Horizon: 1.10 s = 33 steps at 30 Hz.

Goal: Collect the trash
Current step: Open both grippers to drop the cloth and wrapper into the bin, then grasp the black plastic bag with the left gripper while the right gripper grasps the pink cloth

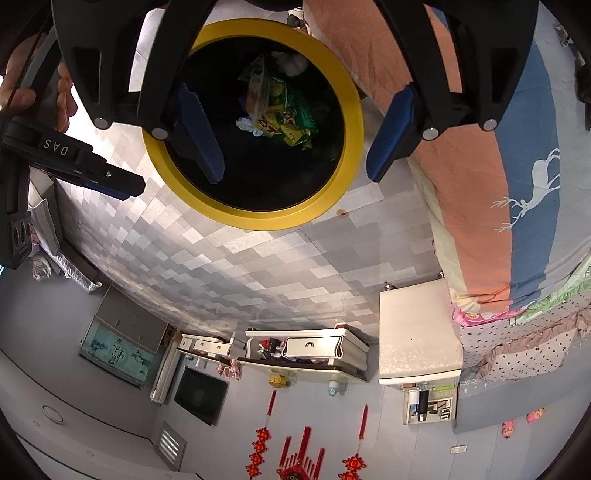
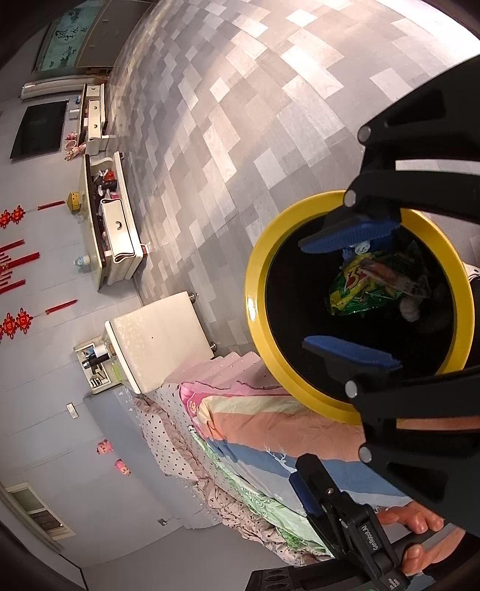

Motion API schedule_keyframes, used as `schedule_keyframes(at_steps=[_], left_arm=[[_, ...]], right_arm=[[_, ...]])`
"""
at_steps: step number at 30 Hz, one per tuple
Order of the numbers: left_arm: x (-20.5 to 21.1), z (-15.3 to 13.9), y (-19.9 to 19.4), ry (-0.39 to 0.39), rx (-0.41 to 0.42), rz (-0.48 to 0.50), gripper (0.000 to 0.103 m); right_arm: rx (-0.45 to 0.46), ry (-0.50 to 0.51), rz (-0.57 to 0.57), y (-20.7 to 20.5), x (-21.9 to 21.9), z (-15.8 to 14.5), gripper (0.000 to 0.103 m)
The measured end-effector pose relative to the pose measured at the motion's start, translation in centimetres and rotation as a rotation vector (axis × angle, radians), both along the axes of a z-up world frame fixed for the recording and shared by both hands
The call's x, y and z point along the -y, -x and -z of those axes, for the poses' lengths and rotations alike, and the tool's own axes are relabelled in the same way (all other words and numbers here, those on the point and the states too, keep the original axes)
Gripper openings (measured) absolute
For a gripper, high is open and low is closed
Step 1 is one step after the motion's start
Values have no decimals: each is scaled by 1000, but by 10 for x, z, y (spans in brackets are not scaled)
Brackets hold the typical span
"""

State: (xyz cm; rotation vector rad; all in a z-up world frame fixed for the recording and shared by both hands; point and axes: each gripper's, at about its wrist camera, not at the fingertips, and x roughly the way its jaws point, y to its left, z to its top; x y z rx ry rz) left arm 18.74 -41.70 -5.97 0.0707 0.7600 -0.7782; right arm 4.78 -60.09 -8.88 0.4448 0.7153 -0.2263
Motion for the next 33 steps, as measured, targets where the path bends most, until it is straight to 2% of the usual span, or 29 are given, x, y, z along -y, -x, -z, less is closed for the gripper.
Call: schedule_keyframes(at_steps=[5, 7, 16, 22, 27, 33], left_arm=[[-29, -3, 0, -32, 47, -49, 86], [-44, -4, -4, -39, 51, -74, 88], [-130, -13, -25, -57, 79, -203, 90], [-192, -17, -35, -98, 104, -284, 90], [-247, -9, -47, -142, 98, -360, 90], [-317, 14, -64, -212, 54, -451, 90]], right_arm=[[19, -5, -23, 3, -13, -3, 54], [21, -4, -39, 1, -21, -6, 54], [59, 17, -127, -13, -70, -33, 58], [90, 32, -198, -25, -109, -52, 60], [116, 46, -271, -35, -144, -64, 63], [125, 77, -394, -49, -197, -64, 66]])
